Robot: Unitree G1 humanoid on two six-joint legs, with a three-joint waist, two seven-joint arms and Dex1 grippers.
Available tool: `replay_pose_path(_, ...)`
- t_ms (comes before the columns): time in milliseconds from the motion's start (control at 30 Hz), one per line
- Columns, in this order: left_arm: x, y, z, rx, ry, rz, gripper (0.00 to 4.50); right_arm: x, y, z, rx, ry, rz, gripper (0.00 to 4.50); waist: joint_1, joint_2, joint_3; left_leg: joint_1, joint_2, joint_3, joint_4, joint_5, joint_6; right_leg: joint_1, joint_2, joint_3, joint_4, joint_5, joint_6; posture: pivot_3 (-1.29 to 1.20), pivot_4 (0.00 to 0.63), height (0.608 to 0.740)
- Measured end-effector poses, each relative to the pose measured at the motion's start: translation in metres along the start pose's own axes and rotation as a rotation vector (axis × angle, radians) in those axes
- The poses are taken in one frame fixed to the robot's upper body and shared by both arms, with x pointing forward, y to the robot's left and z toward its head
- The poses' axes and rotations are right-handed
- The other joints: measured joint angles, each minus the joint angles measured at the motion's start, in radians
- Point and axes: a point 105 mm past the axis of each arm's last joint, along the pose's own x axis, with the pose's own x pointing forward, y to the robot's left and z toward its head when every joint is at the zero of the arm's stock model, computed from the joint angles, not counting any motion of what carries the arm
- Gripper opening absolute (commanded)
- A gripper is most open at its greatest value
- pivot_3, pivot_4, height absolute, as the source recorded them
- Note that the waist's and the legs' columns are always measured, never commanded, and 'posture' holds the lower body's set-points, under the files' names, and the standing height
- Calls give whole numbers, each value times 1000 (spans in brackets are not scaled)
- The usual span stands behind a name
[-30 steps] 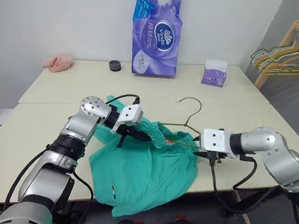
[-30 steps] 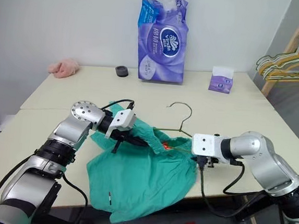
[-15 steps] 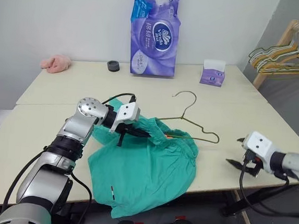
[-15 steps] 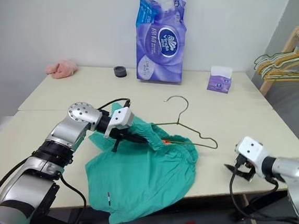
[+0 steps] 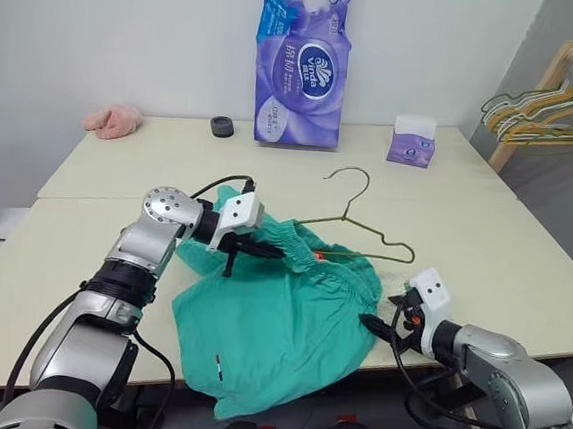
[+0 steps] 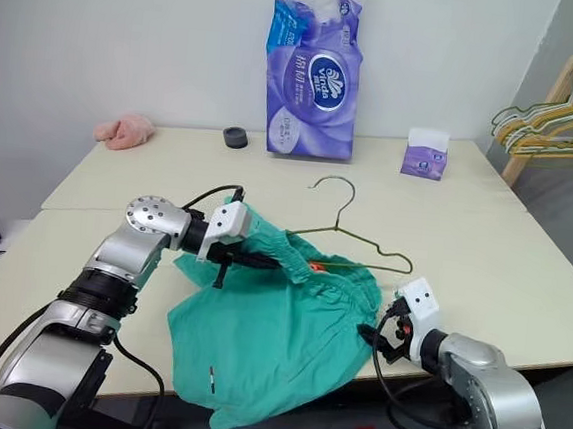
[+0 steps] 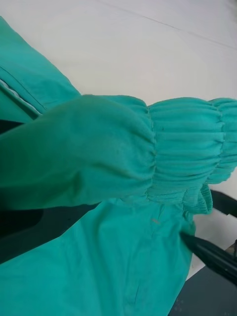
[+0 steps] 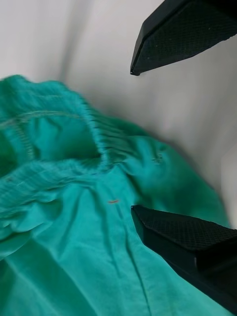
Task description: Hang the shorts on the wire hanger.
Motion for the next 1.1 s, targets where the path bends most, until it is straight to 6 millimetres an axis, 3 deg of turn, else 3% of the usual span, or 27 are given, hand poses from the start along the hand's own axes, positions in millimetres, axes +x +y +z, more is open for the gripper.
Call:
replay_pose_path(67,0,0,0,0,0,3,16,5,5,0,42,4,23,4323,-1,0,0,0,0,0,0,0,0,0,0,0,0,0,0,-89,16,740)
replay_pose_path(167,0,0,0,0,0,5,16,11,7,5,49,-2,26,3586,-3,0,0,0,0,0,0,0,0,0,0,0,0,0,0,-89,15,740)
replay_pose_path(400,0,0,0,-1,-1,7,16,18,2,3,64,13,-13,1096,-3,0,0,0,0,0,0,0,0,0,0,0,0,0,0,-87,15,740)
replay_pose_path(500,-2,0,-1,-7,-1,12,16,17,-9,2,48,13,-67,32,-4,0,0,0,0,0,0,0,0,0,0,0,0,0,0,-87,15,740)
replay_pose_path(733,-22,-9,-9,-54,50,-29,16,-1,-35,10,-42,-8,-152,0,-4,0,0,0,0,0,0,0,0,0,0,0,0,0,1,-94,26,740)
replay_pose_path(1100,-26,-30,-11,-113,85,-133,11,-3,-37,9,-33,-8,-142,0,-4,1,0,0,0,0,0,0,1,0,0,0,0,0,1,-102,27,740)
